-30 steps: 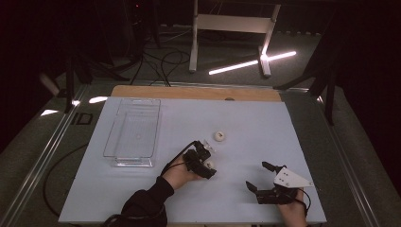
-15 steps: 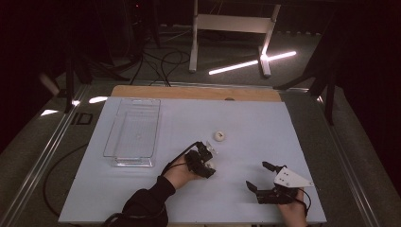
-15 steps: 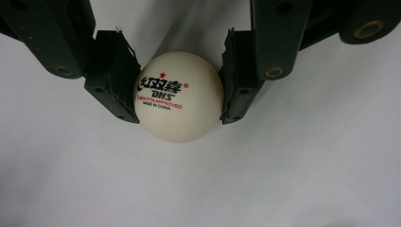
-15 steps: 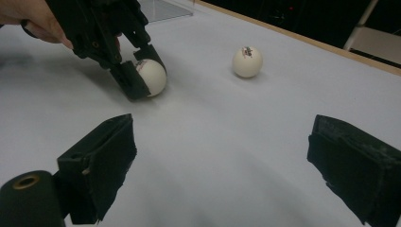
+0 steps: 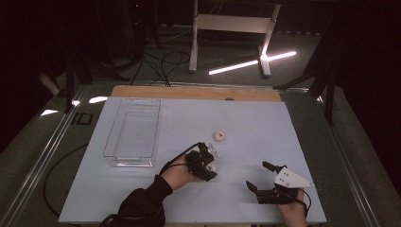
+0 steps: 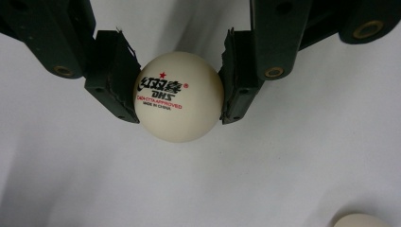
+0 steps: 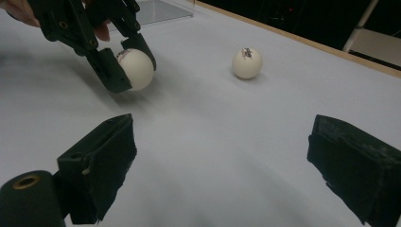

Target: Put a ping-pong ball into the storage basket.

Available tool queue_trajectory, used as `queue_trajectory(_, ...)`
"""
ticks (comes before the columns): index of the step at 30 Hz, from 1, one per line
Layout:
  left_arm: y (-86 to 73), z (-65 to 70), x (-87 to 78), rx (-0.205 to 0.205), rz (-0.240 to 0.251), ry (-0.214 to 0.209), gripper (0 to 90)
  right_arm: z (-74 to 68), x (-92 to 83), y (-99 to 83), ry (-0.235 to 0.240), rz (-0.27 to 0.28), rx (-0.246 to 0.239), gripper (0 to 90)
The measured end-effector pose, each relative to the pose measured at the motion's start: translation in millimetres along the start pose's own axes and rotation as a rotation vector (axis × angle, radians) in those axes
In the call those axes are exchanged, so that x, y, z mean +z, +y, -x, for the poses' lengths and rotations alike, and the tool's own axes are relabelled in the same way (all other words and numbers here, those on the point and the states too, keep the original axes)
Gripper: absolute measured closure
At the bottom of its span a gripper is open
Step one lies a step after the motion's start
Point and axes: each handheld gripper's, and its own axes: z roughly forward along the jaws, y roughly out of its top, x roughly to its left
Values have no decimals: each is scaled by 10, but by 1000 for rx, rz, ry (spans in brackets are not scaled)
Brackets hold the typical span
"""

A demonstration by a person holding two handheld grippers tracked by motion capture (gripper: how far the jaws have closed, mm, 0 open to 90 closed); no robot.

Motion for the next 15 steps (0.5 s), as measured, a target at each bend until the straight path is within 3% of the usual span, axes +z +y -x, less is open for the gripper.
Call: queue_trajectory(15,-24,42,-198,42,-14,-24,521,-8,11,-5,5,-6,1,85)
